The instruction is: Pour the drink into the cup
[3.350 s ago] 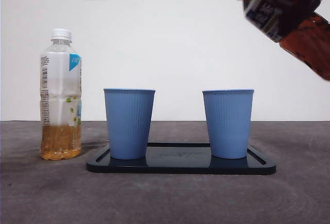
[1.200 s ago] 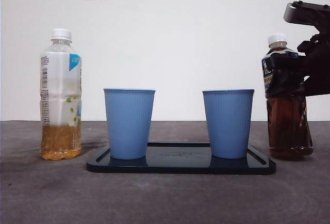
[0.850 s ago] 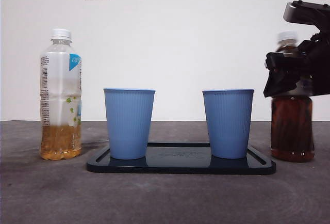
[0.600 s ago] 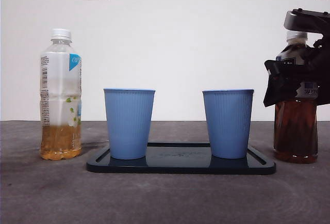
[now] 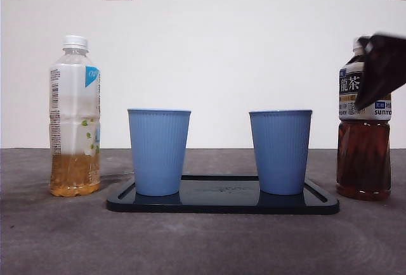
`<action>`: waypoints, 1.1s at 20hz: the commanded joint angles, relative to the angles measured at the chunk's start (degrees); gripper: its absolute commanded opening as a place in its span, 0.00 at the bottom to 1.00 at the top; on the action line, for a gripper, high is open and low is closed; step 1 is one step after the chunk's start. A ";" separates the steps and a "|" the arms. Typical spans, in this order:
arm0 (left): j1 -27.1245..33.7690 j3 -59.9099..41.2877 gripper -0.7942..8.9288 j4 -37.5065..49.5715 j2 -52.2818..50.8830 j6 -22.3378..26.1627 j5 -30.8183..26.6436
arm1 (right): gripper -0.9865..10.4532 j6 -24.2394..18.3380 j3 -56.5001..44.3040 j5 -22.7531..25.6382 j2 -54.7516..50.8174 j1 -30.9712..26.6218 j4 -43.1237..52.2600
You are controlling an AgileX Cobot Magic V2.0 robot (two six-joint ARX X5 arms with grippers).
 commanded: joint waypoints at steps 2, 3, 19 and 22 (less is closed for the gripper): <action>-0.11 -4.81 0.70 10.36 2.64 -1.46 -1.81 | 0.51 4.11 0.77 -1.31 -9.42 1.90 -9.22; -0.11 -6.32 0.70 13.90 3.85 -1.84 -1.97 | 0.51 4.85 0.77 -2.10 -12.72 2.71 -11.58; -4.17 -11.19 0.70 53.46 35.85 -2.27 -10.25 | 0.51 12.90 1.03 -19.71 -31.30 7.76 -22.16; -4.17 -11.19 0.70 58.73 39.91 -2.25 -10.36 | 0.51 12.90 1.66 -19.78 -31.30 7.76 -22.12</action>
